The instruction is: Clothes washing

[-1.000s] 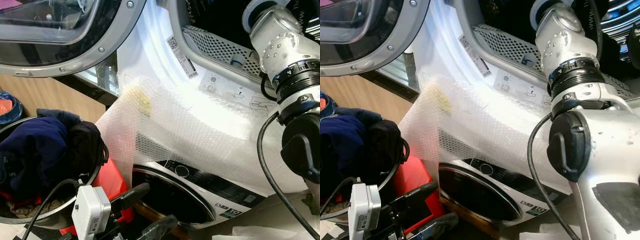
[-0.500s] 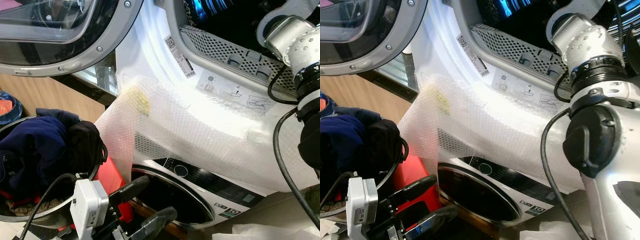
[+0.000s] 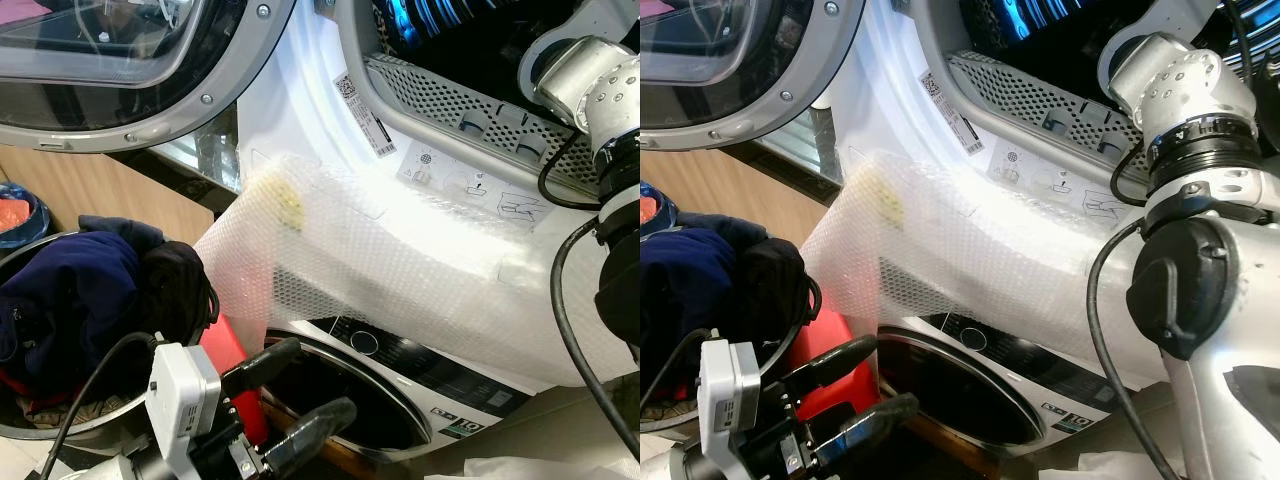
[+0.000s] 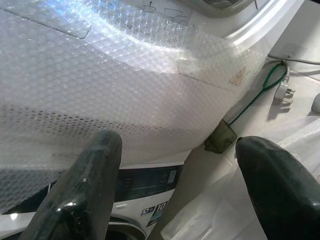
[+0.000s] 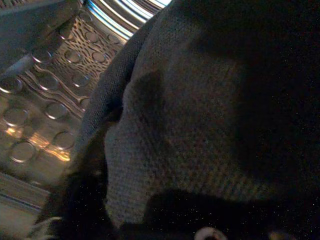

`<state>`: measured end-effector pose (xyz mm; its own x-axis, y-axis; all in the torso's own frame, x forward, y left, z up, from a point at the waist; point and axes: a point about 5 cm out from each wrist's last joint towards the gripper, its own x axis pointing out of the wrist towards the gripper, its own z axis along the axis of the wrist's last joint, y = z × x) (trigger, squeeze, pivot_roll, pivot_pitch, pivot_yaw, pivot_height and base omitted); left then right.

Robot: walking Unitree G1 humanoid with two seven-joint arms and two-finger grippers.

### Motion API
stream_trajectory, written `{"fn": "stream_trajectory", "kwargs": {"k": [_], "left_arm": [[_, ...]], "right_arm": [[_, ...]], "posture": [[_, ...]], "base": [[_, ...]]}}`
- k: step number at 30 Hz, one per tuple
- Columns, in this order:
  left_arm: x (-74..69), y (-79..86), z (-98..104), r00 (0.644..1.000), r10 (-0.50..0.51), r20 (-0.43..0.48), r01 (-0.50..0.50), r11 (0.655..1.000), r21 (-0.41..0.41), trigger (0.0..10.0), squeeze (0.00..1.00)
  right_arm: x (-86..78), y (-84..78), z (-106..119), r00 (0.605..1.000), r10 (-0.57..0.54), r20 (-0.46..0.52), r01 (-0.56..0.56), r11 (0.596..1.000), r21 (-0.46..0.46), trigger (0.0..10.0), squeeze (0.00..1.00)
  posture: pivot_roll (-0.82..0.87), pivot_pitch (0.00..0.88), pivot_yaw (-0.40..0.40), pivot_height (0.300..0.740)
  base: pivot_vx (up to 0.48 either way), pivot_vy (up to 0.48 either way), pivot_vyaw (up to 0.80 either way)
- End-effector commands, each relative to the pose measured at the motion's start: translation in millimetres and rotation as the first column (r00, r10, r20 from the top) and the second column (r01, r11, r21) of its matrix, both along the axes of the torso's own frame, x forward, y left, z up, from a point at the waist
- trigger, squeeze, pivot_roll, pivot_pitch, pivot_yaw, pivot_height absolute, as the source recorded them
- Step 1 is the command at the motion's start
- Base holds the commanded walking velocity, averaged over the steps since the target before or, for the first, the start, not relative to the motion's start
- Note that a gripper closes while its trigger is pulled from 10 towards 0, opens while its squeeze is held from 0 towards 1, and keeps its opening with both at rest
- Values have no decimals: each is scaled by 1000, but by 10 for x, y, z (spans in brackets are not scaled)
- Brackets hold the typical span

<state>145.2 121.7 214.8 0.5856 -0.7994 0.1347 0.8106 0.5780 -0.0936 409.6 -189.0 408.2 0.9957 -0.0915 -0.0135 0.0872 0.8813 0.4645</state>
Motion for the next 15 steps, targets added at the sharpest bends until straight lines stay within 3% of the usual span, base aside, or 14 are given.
{"fn": "stream_trajectory", "kwargs": {"k": [1,2,3,4,5,8,15], "left_arm": [[-19,-22,-6,999,-32,-11,32,999,-6,10000,0],[-18,-20,-8,999,-32,-12,32,999,-5,10000,0],[-11,-16,-1,999,-32,-10,32,999,-5,10000,0],[-11,-16,-1,999,-32,-10,32,999,-5,10000,0],[-8,-13,2,999,-32,-6,32,999,-4,10000,0],[17,12,9,999,-32,1,32,999,5,10000,0],[55,2,9,998,-55,4,55,998,0,10000,0]], "right_arm": [[-41,-119,13,1000,-7,1,7,998,-55,10000,1000],[-47,-118,18,1000,5,8,-4,998,-68,10000,1000],[-83,-146,-4,999,35,1,-35,997,-62,10000,200],[-83,-146,-4,999,35,1,-35,997,-62,10000,200],[-102,-166,-21,999,36,-6,-36,998,-61,10000,0],[-255,-224,-92,999,-7,34,11,993,-118,10000,0],[-564,-87,-169,991,54,124,-29,980,-196,10000,0]], "posture": [[37,151,-193,740],[38,148,-191,740],[40,144,-187,740],[40,144,-187,740],[42,142,-185,740],[41,136,-174,740],[16,128,-157,740]], "base": [[0,0,0],[0,0,0],[0,0,0],[0,0,0],[0,0,0],[0,0,0],[0,0,0]]}}
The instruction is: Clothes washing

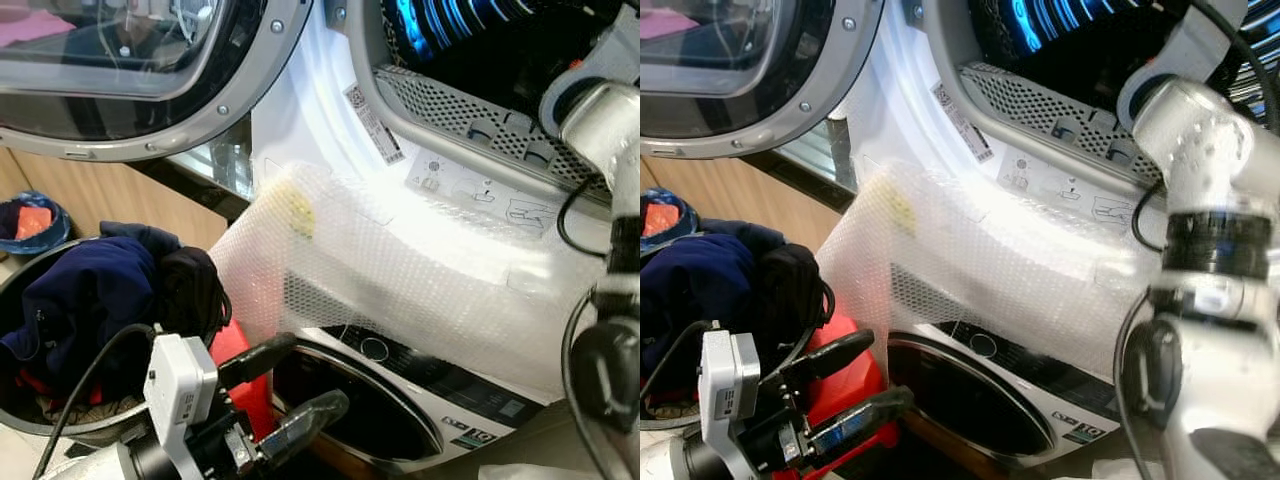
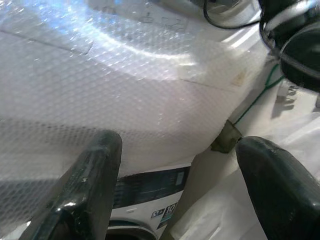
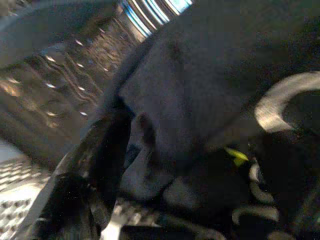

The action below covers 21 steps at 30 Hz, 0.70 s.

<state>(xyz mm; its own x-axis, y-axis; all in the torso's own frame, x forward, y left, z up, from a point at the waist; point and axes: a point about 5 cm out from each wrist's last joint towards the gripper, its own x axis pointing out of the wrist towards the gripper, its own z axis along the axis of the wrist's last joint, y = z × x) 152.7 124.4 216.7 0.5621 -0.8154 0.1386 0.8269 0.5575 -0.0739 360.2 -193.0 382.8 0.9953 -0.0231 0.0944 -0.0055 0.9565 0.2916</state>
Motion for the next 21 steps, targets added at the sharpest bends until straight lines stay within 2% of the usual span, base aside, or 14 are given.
{"fn": "stream_trajectory", "kwargs": {"k": [1,3,9,11,14,17,19,20,21], "left_arm": [[-16,-25,-10,999,-31,-14,31,999,-8,10000,0],[-6,-23,-10,999,-39,-15,39,999,-9,10000,0],[0,-15,-14,999,-43,-15,43,999,-8,10000,0],[3,-15,-16,999,-45,-14,45,999,-7,10000,0],[11,-8,-21,999,-44,-13,44,999,-1,10000,0],[32,2,-31,999,-38,-3,38,999,21,10000,0],[59,14,-44,1000,-24,7,23,999,42,10000,0],[84,26,-48,1000,-8,15,7,999,51,10000,0],[136,49,-57,999,26,33,-28,997,75,10000,0]], "right_arm": [[-119,-38,78,999,-15,43,16,1000,-13,10000,0],[-239,4,61,998,19,61,-15,998,-58,10000,0],[-364,55,50,994,69,81,-60,992,-111,10000,0],[-428,89,4,989,120,82,-108,984,-139,10000,0],[-574,180,-69,957,254,137,-227,956,-187,10000,0],[-736,259,-177,878,421,229,-380,902,-204,10000,0],[-799,283,-270,847,475,239,-434,877,-205,10000,0],[-842,301,-334,813,524,254,-481,850,-216,10000,0],[-915,328,-447,738,625,257,-596,781,-188,10000,0]], "posture": [[15,128,-157,740],[8,125,-154,740],[5,123,-154,740],[7,118,-154,740],[10,108,-152,740],[13,97,-147,740],[16,90,-144,740],[19,80,-139,740],[25,72,-135,740]], "base": [[0,0,0],[0,0,0],[0,0,0],[0,0,0],[0,0,0],[0,0,0],[0,0,0],[0,0,0],[0,0,0]]}}
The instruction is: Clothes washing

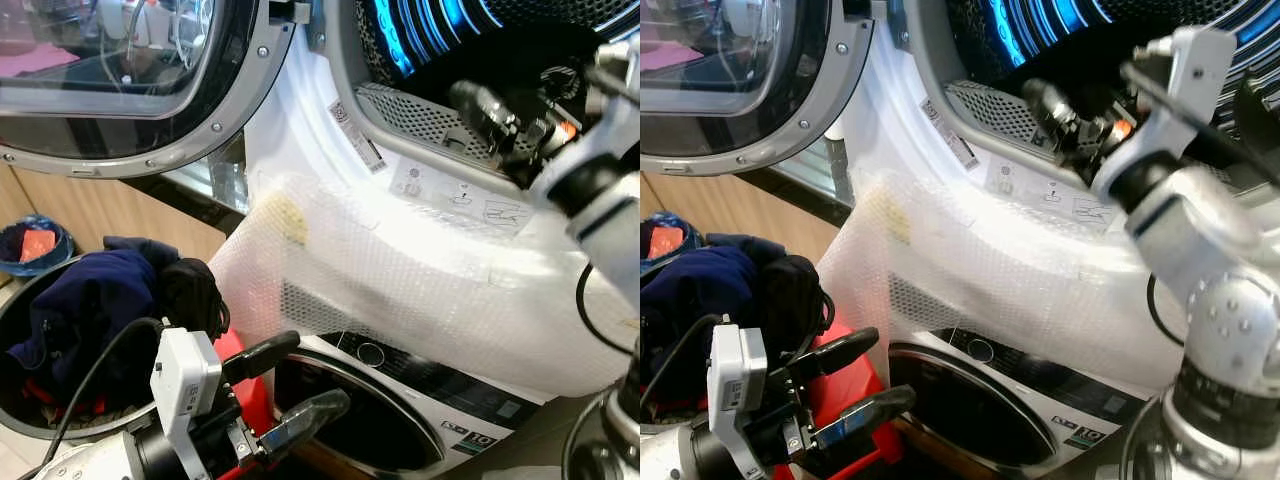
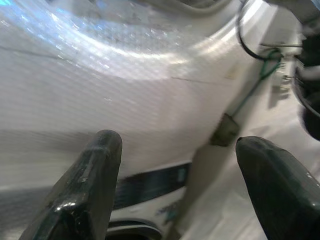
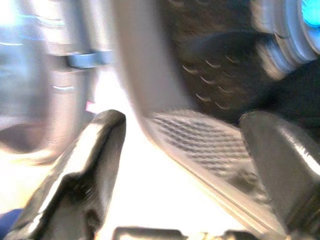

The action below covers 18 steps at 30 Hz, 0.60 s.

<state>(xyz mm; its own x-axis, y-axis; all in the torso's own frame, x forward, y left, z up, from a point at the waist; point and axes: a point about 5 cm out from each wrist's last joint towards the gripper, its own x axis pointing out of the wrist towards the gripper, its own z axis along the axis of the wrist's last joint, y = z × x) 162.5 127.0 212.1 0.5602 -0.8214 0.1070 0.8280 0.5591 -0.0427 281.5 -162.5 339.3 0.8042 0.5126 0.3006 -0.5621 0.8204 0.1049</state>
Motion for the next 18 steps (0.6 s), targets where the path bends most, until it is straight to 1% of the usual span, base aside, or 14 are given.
{"fn": "stream_trajectory", "kwargs": {"k": [1,2,3,5,7,8,9,11,15,17,18], "left_arm": [[37,23,-10,999,27,25,-28,999,31,10000,0],[66,36,-14,998,46,39,-48,998,46,10000,0],[119,66,-29,996,80,48,-83,994,67,10000,0],[157,92,-43,993,106,46,-109,991,78,10000,0],[235,153,-60,983,173,55,-177,980,94,10000,0],[235,153,-60,983,173,55,-177,980,94,10000,0],[290,205,-91,972,229,44,-232,966,110,10000,0],[343,260,-118,954,294,52,-299,946,128,10000,0],[432,356,-178,916,397,54,-401,903,152,10000,0],[497,437,-233,879,474,55,-476,863,171,10000,0],[511,474,-259,861,504,59,-506,843,183,10000,0]], "right_arm": [[-128,22,-12,991,127,47,-128,992,21,10000,0],[-178,30,-74,980,194,39,-195,980,37,10000,0],[-247,46,-175,966,257,31,-258,966,25,10000,0],[-287,63,-248,959,281,29,-281,960,-4,10000,0],[-360,77,-393,937,350,-4,-350,937,3,10000,0],[-360,77,-393,937,350,-4,-350,937,3,10000,0],[-400,77,-492,925,380,-18,-380,925,-3,10000,0],[-424,73,-583,915,402,-30,-403,915,-8,10000,0],[-455,47,-740,892,448,-62,-449,894,8,10000,0],[-493,44,-866,865,492,-98,-493,870,9,10000,0],[-500,45,-924,861,495,-118,-498,867,4,10000,0]], "posture": [[25,72,-135,740],[27,67,-133,740],[32,60,-129,740],[38,54,-127,740],[49,44,-122,740],[49,44,-122,740],[59,36,-117,740],[66,31,-114,740],[88,17,-111,740],[104,8,-111,740],[109,5,-112,740]], "base": [[0,0,0],[0,0,0],[0,0,0],[0,0,0],[0,0,0],[0,0,0],[0,0,0],[0,0,0],[0,0,0],[0,0,0],[0,0,0]]}}
